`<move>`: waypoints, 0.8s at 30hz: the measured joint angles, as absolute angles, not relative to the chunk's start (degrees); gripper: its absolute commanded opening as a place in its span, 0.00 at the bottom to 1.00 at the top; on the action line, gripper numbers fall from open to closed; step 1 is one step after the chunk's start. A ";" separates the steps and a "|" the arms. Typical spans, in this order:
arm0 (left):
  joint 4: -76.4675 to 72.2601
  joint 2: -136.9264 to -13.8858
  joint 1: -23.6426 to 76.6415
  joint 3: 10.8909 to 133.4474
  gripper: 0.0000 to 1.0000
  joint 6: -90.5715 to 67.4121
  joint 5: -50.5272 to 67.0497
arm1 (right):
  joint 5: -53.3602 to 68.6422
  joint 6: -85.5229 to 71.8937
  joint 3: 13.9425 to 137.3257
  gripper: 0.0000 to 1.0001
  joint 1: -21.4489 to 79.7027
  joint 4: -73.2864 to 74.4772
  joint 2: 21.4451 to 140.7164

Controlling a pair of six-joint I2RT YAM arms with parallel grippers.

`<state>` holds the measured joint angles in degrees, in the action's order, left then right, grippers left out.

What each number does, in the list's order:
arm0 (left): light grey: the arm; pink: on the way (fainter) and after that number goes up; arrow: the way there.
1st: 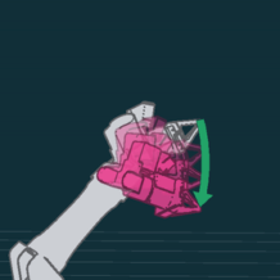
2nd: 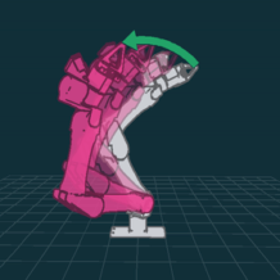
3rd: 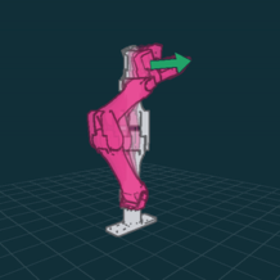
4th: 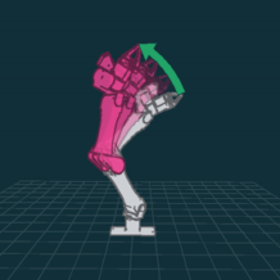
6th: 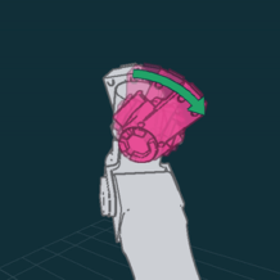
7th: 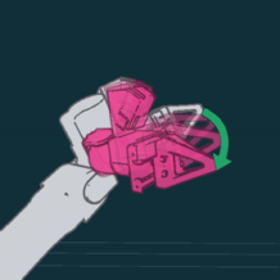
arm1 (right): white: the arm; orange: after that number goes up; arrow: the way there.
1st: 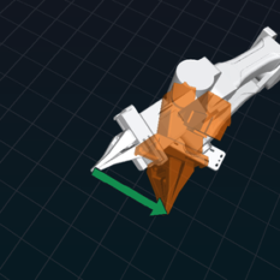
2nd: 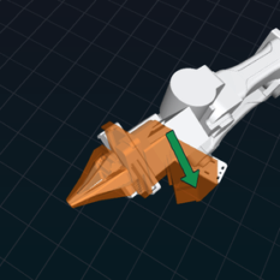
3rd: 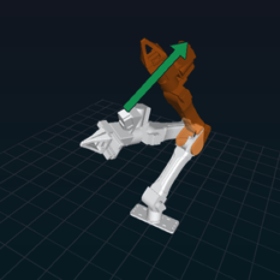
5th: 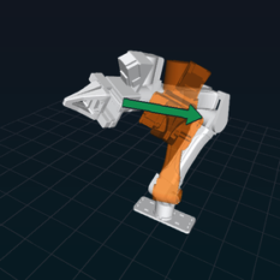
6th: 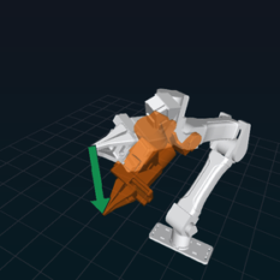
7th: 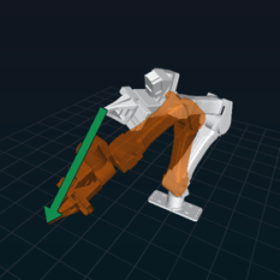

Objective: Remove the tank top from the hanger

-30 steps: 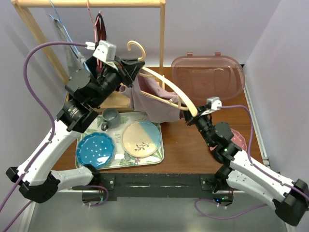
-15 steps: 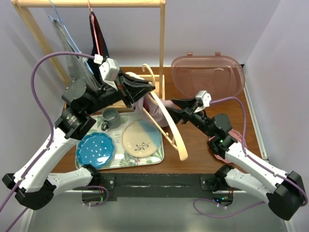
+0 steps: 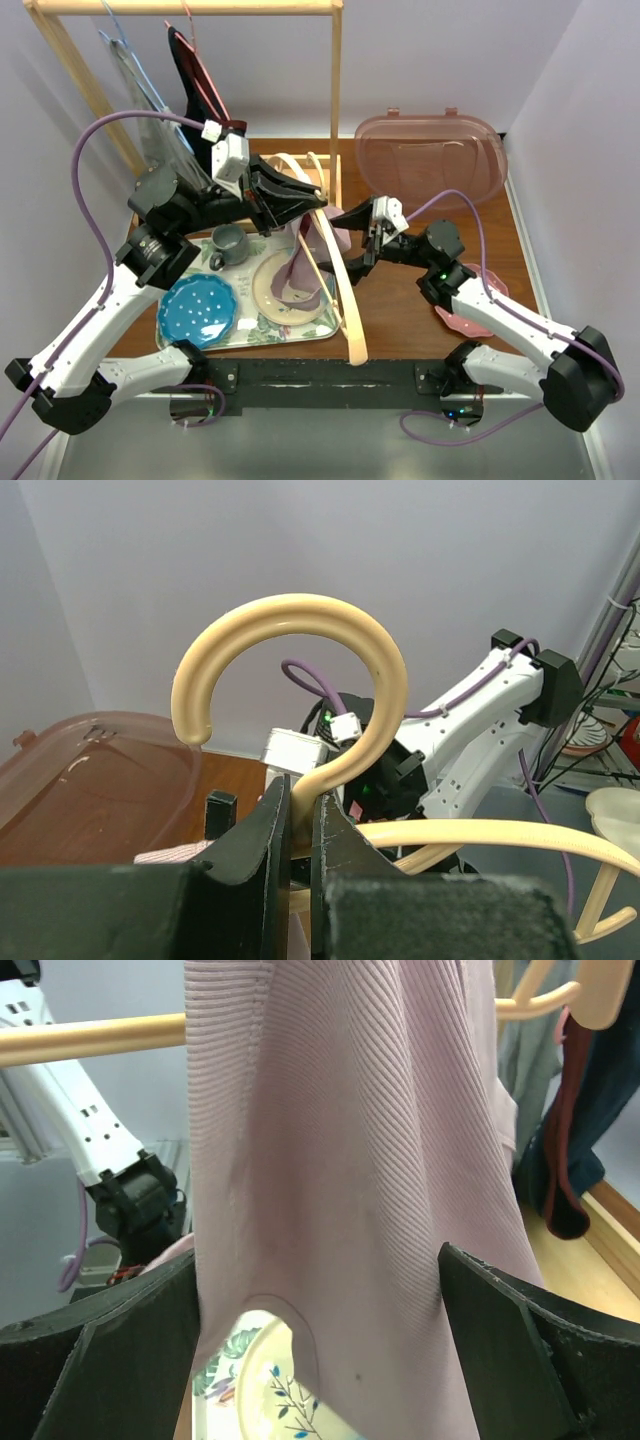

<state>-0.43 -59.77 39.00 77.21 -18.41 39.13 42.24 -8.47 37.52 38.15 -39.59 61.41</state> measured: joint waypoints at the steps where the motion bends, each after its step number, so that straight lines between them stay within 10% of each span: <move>1: -0.49 -59.77 39.00 77.21 0.00 -18.41 39.66 | 42.87 -8.32 37.52 0.99 38.24 -40.18 61.67; 14: -5.61 -59.90 39.00 74.89 0.00 -19.27 45.28 | 34.44 -9.82 40.66 0.93 40.62 -50.98 72.69; 18: -8.27 -60.07 39.00 73.54 0.00 -21.43 47.72 | 32.93 -9.98 43.51 0.24 40.97 -52.14 77.78; 21: -9.47 -60.14 39.00 73.14 0.00 -23.09 49.47 | 29.78 -9.80 45.43 0.01 41.21 -51.83 79.88; 24: -12.08 -59.79 39.00 72.79 0.00 -25.30 51.16 | 25.02 -8.80 48.69 0.00 41.19 -49.45 81.54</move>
